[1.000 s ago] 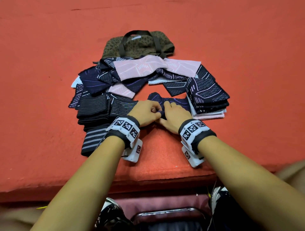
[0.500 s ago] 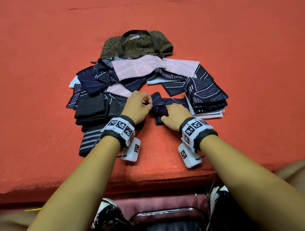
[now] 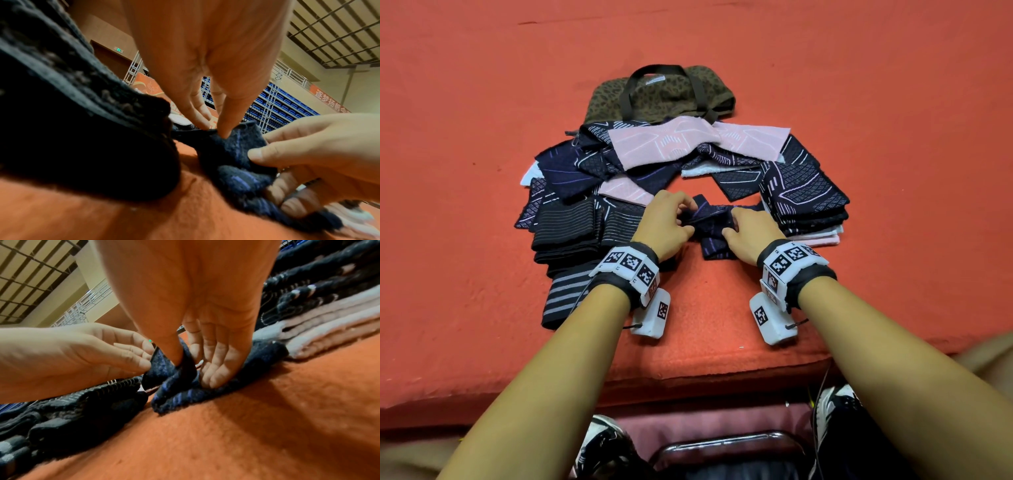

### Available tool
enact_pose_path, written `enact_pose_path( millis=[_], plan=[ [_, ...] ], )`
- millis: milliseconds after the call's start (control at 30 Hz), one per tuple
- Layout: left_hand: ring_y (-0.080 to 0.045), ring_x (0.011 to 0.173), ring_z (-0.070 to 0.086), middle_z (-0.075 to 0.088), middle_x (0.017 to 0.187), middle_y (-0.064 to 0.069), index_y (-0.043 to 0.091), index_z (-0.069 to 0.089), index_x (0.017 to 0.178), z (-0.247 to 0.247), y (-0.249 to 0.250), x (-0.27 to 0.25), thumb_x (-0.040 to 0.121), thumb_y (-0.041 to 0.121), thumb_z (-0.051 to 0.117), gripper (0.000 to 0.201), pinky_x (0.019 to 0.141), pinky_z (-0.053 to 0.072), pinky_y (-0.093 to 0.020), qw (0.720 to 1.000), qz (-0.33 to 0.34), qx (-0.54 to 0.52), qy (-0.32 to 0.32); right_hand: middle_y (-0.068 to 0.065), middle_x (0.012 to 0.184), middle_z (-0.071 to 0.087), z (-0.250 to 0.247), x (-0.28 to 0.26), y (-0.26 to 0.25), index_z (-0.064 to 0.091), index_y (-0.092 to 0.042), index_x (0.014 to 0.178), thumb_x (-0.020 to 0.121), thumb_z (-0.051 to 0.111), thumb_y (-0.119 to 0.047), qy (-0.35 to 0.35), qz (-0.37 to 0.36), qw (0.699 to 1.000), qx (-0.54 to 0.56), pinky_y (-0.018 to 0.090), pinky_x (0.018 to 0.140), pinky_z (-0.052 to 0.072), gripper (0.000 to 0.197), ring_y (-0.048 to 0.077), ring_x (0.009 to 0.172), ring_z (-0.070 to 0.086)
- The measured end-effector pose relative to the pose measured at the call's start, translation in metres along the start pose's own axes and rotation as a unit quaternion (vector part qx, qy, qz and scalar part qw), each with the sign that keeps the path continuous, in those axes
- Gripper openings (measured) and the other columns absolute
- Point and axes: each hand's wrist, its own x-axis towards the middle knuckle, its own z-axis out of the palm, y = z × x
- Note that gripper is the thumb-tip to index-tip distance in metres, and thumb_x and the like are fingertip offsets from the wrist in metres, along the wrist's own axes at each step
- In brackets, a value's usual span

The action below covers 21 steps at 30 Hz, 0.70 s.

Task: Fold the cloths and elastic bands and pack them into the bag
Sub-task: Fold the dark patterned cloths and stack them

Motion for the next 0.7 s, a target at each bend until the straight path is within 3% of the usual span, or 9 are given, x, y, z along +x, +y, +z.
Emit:
enact_pose_path(
  millis=[167, 233, 300, 367, 433, 467, 533, 633, 700],
  plan=[
    [-0.007, 0.064, 0.048, 0.054, 0.091, -0.006, 0.013, 0.057, 0.091, 0.001, -0.001, 0.002, 0.074, 0.001, 0.065, 0.022, 0.062, 0.035, -0.008, 0.999, -0.017, -0.019, 0.042, 0.012, 0.082, 0.058, -0.004, -0.002, -0.002, 0.056, -0.008, 0.074, 0.086, 0.055, -0.032, -0.014, 0.044, 0.999, 0.016, 0.031, 0.066, 0.042, 0.028, 0.033, 0.081, 0.058],
    [-0.012, 0.068, 0.050, 0.058, 0.084, -0.005, 0.014, 0.055, 0.085, 0.005, 0.000, 0.002, 0.079, 0.008, 0.067, 0.015, 0.068, 0.039, -0.023, 1.000, -0.023, -0.010, 0.013, 0.010, 0.076, 0.056, -0.004, -0.005, -0.001, 0.048, -0.010, 0.064, 0.086, 0.056, -0.033, -0.027, 0.051, 0.998, 0.018, 0.029, 0.061, 0.039, 0.032, 0.031, 0.075, 0.057],
    [-0.017, 0.077, 0.050, 0.056, 0.083, -0.003, 0.017, 0.050, 0.077, 0.007, -0.001, 0.002, 0.084, 0.017, 0.068, 0.019, 0.071, 0.038, -0.029, 0.999, -0.026, 0.018, 0.015, 0.010, 0.073, 0.055, -0.006, -0.006, -0.001, 0.044, -0.011, 0.061, 0.084, 0.058, -0.032, -0.033, 0.059, 0.997, 0.022, 0.029, 0.057, 0.038, 0.034, 0.030, 0.073, 0.057],
    [-0.019, 0.084, 0.052, 0.053, 0.083, -0.001, 0.021, 0.046, 0.067, 0.009, -0.001, 0.004, 0.086, 0.021, 0.069, 0.029, 0.077, 0.043, -0.033, 0.999, -0.026, 0.020, 0.023, 0.010, 0.077, 0.057, -0.009, -0.008, -0.002, 0.048, -0.010, 0.067, 0.082, 0.060, -0.030, -0.034, 0.054, 0.998, 0.020, 0.029, 0.059, 0.041, 0.027, 0.032, 0.078, 0.060],
    [-0.022, 0.091, 0.056, 0.056, 0.089, -0.004, 0.023, 0.050, 0.063, 0.011, -0.001, 0.005, 0.085, 0.022, 0.071, 0.031, 0.086, 0.049, -0.036, 1.000, -0.010, 0.007, 0.004, 0.013, 0.091, 0.060, -0.011, -0.011, -0.003, 0.052, -0.008, 0.096, 0.080, 0.064, -0.027, -0.015, 0.045, 0.998, 0.043, 0.033, 0.070, 0.048, 0.029, 0.034, 0.086, 0.060],
    [-0.022, 0.094, 0.057, 0.058, 0.095, -0.006, 0.022, 0.054, 0.066, 0.013, 0.001, 0.006, 0.084, 0.022, 0.071, 0.025, 0.088, 0.050, -0.038, 1.000, 0.002, 0.003, -0.011, 0.015, 0.097, 0.061, -0.011, -0.011, -0.003, 0.045, -0.007, 0.110, 0.079, 0.067, -0.027, 0.000, 0.039, 0.998, 0.058, 0.036, 0.074, 0.050, 0.043, 0.035, 0.088, 0.060],
    [-0.023, 0.101, 0.058, 0.060, 0.104, -0.006, 0.018, 0.063, 0.083, 0.016, 0.005, 0.006, 0.084, 0.018, 0.071, 0.008, 0.093, 0.048, -0.036, 0.999, 0.028, 0.000, -0.043, 0.018, 0.102, 0.061, -0.013, -0.011, -0.004, 0.035, -0.008, 0.120, 0.080, 0.067, -0.028, 0.030, 0.027, 0.997, 0.062, 0.040, 0.077, 0.050, 0.055, 0.038, 0.090, 0.060],
    [-0.019, 0.112, 0.056, 0.062, 0.120, -0.002, 0.015, 0.065, 0.109, 0.021, 0.010, 0.007, 0.086, 0.015, 0.069, 0.023, 0.092, 0.035, -0.019, 0.996, 0.044, 0.026, -0.076, 0.022, 0.103, 0.063, -0.014, -0.009, -0.004, 0.036, -0.006, 0.119, 0.086, 0.060, -0.022, 0.060, -0.005, 0.998, 0.032, 0.042, 0.077, 0.049, 0.044, 0.042, 0.092, 0.061],
    [-0.018, 0.117, 0.054, 0.059, 0.130, -0.002, 0.015, 0.067, 0.117, 0.023, 0.012, 0.006, 0.087, 0.013, 0.068, 0.029, 0.092, 0.030, -0.015, 0.993, 0.044, 0.055, -0.099, 0.023, 0.099, 0.063, -0.016, -0.010, -0.004, 0.035, -0.005, 0.118, 0.087, 0.056, -0.014, 0.077, -0.015, 0.997, 0.019, 0.044, 0.076, 0.050, 0.039, 0.043, 0.089, 0.062]
  ],
)
